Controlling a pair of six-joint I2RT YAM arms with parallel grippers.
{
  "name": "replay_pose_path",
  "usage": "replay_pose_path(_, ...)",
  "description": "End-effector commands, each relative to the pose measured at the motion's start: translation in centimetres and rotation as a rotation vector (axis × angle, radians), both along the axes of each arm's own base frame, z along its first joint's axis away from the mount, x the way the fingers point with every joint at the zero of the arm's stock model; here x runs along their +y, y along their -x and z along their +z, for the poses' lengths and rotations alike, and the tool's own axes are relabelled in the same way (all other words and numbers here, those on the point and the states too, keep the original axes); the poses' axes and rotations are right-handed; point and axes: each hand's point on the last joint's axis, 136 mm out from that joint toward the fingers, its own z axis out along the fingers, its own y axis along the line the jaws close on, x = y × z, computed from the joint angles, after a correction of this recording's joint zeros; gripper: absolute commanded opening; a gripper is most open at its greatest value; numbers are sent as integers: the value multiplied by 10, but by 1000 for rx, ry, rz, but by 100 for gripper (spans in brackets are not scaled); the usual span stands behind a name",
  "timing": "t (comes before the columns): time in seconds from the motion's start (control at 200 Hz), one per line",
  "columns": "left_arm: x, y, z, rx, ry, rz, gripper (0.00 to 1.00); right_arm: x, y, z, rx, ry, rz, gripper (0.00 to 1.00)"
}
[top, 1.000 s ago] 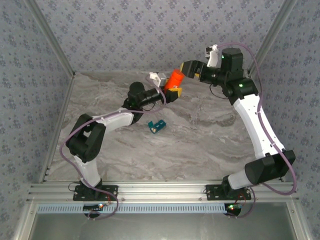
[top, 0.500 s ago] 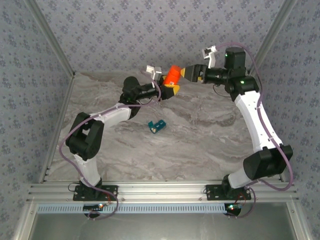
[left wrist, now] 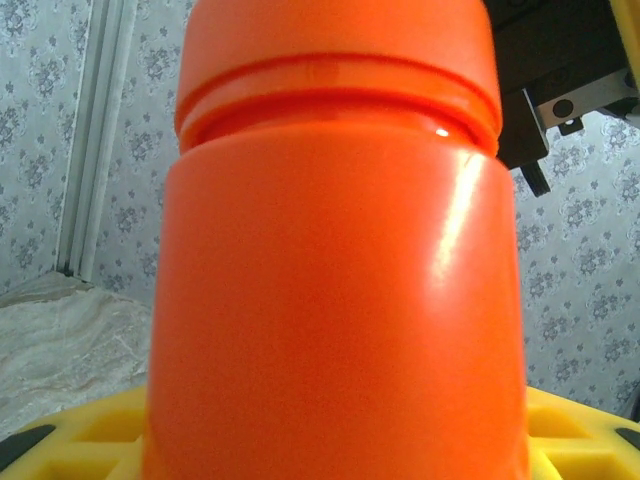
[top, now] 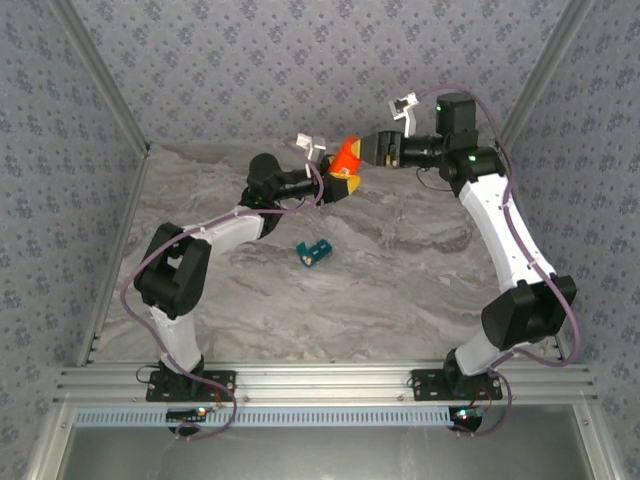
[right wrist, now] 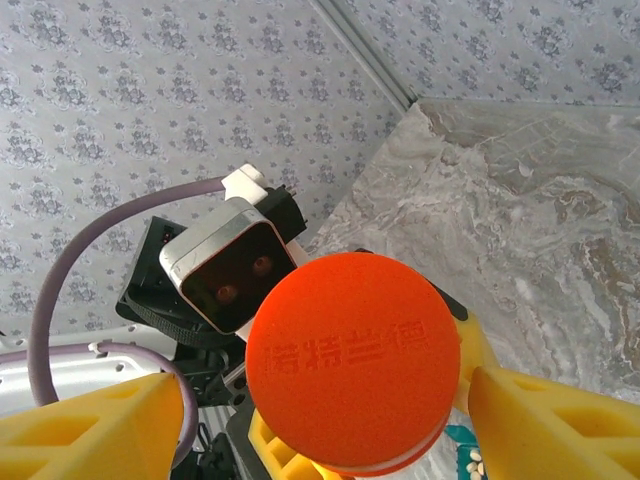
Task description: Sort the pills into containers
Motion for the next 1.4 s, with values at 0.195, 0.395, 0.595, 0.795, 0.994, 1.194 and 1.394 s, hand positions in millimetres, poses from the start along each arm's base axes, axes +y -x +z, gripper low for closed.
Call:
replay_pose_path(0.195,-3,7,22,-58,35,-36,0,5,3,7,-16,2,27,70)
replay_pose_path(0.395,-5,8,20,-54,31,-47,0,7,2,5,-13,5,24,70)
replay_pose_path(0.595,-7,10,19,-49,26,-58,0,7,-1,7,-14,3,13,70)
replay_pose_path(0.795,-10,11,14,-38,22,-65,0,7,-2,7,-14,3,11,68)
replay_pose_path(0.994,-12,11,14,-33,21,-69,0,6,-1,2,-4,6,11,57)
replay_pose_path(1.194,-13,8,15,-30,17,-53,0,6,-1,-3,6,15,-4,54)
replay_pose_path(1.394,-13,1,12,-36,-18,5,0,11,3,-13,-3,72,-31,54)
